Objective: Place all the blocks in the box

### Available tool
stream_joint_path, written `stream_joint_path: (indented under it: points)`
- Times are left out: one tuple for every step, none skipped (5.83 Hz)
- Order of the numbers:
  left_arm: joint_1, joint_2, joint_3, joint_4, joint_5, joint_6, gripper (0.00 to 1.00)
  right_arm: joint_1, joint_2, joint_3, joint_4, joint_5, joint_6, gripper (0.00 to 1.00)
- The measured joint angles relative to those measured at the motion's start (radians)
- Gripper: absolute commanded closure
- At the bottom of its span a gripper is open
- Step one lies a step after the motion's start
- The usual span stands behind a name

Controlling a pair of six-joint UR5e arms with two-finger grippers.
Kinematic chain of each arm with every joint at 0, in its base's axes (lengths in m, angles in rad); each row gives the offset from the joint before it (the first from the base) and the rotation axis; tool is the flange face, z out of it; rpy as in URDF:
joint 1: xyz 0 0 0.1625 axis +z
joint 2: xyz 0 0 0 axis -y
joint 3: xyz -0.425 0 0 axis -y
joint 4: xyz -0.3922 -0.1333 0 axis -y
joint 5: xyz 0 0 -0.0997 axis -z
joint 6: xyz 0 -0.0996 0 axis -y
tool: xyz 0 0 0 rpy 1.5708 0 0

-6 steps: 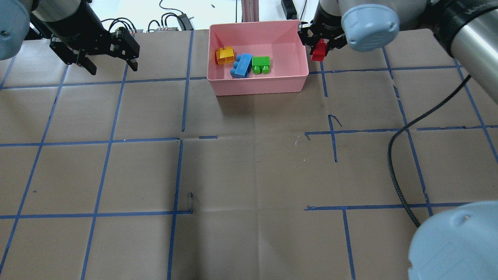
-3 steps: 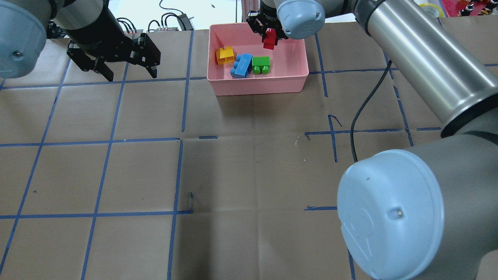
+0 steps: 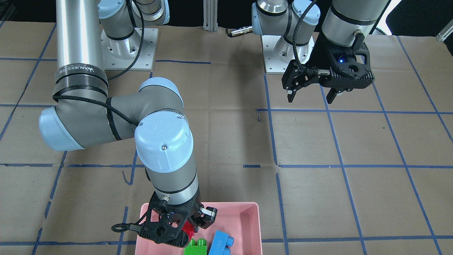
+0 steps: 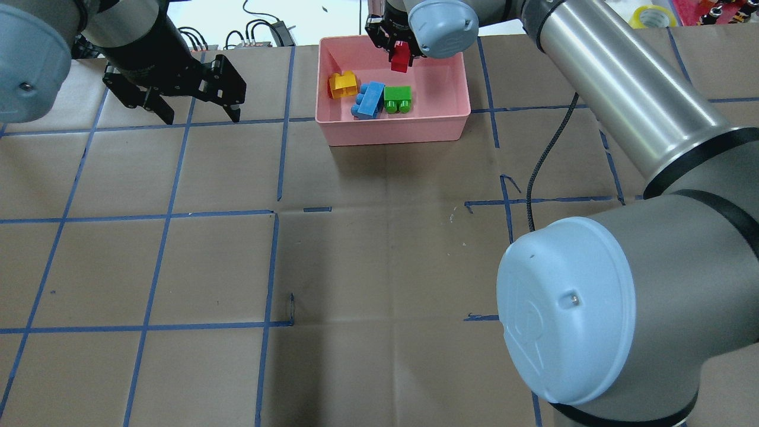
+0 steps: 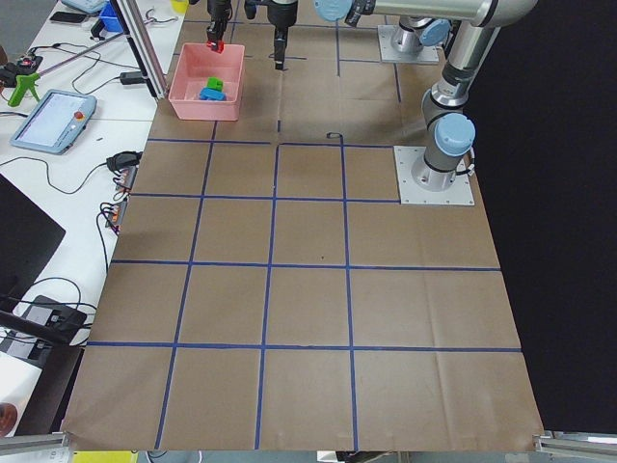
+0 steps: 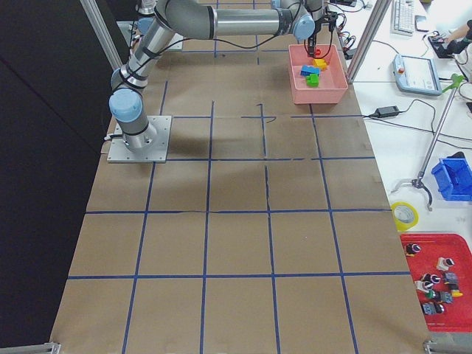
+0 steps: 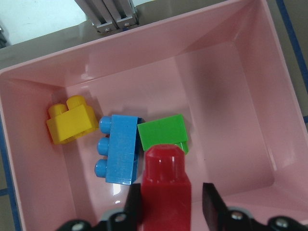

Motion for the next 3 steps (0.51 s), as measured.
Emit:
stream_joint_path:
  points:
    - [0.002,0.001,0.000,0.000,0.001,0.004,0.01,0.000,-0.001,0.000,0.001,0.000,-0.004,0.00]
    - [0.002,0.001,0.000,0.000,0.001,0.007,0.01,0.000,-0.002,-0.001,0.001,0.000,-0.006,0.00]
    - [0.002,0.001,0.000,0.000,0.000,0.008,0.01,-0.001,-0.007,-0.001,0.003,0.000,-0.009,0.00]
